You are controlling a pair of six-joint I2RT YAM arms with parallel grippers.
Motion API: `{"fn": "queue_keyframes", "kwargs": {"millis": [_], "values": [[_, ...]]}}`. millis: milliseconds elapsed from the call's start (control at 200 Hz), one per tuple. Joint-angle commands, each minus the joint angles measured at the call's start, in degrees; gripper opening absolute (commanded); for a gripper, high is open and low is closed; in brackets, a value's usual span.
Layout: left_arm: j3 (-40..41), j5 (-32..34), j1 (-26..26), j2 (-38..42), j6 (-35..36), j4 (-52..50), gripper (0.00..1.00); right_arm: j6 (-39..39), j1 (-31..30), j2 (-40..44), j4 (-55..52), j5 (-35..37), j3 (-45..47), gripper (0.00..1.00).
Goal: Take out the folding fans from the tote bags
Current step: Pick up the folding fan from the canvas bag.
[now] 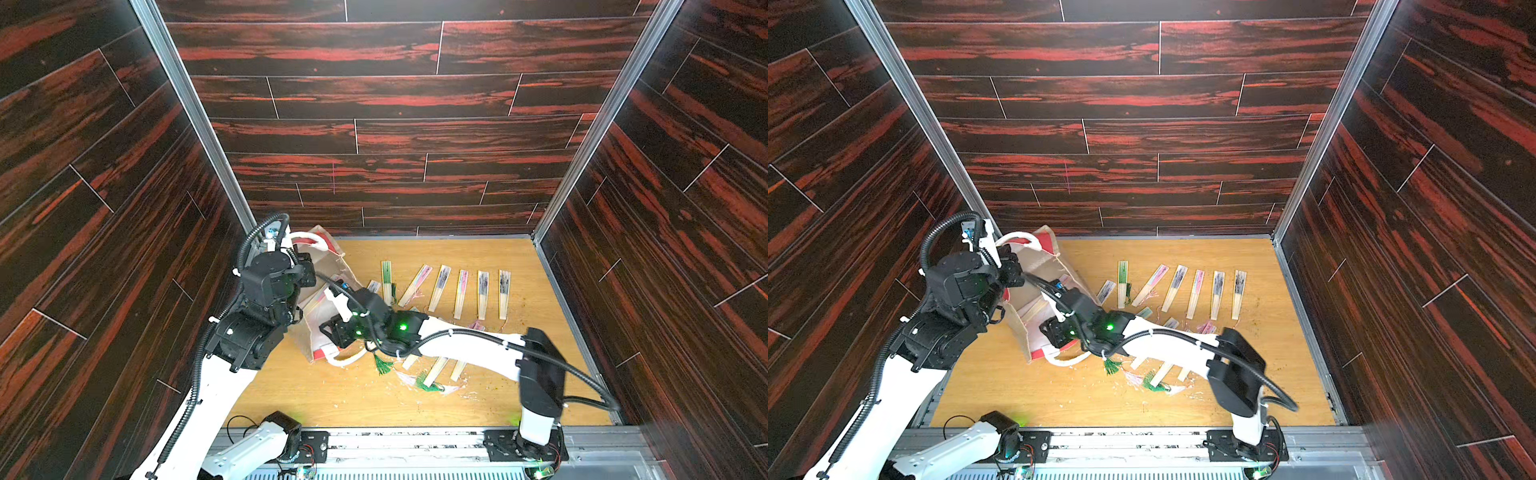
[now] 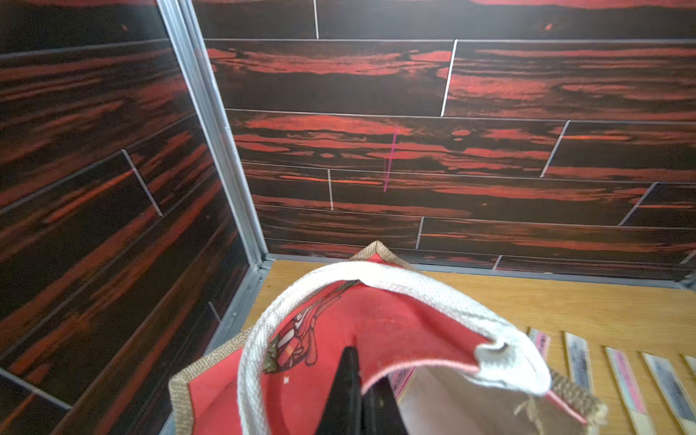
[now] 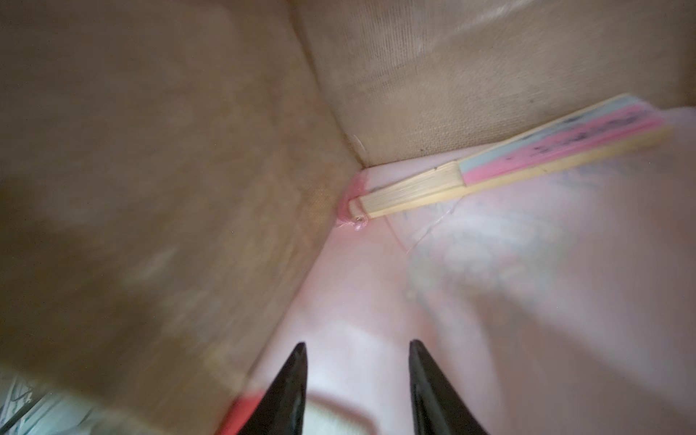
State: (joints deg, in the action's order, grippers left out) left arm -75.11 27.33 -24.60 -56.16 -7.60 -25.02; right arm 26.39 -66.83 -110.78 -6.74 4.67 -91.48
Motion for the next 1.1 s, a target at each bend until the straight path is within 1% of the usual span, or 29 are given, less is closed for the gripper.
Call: {"fn": "queue_keyframes", "kwargs": {"millis": [0, 140, 351, 556, 691, 792, 927, 1097], "values": [[-1.5, -2.8, 0.0, 2.4, -1.5, 5.2, 0.0, 1.4, -0.2, -4.3, -3.7, 0.0, -4.0, 0.45], [-0.4, -5.9, 0.0, 4.5, -1.6, 6.7, 0.0, 3.4, 0.5, -7.5, -6.3, 0.8, -7.9, 0.45], [5.2, -12.1, 0.0, 9.9, -0.1, 12.8, 0.0, 11.4, 4.3, -8.3, -7.3, -0.8, -8.7, 0.48], [11.0, -18.6, 0.0, 16.1, 1.2, 18.4, 0.0, 18.2, 8.2, -6.5, -2.5, -1.7, -7.1, 0.55], [13.7, -22.2, 0.0, 19.6, 1.5, 21.4, 0.0, 23.0, 11.2, -5.3, 2.2, -3.0, -4.6, 0.56], [15.2, -24.9, 0.0, 21.3, 1.7, 22.6, 0.0, 23.6, 12.7, -4.6, 6.7, -4.0, -3.0, 0.55], [17.5, -31.7, 0.0, 22.6, 1.4, 25.3, 0.0, 22.0, 13.4, -4.5, 10.4, -5.1, -3.2, 0.54], [18.4, -36.7, 0.0, 22.1, -0.3, 27.8, 0.0, 20.5, 14.0, -5.3, 14.7, -8.1, -3.5, 0.51]]}}
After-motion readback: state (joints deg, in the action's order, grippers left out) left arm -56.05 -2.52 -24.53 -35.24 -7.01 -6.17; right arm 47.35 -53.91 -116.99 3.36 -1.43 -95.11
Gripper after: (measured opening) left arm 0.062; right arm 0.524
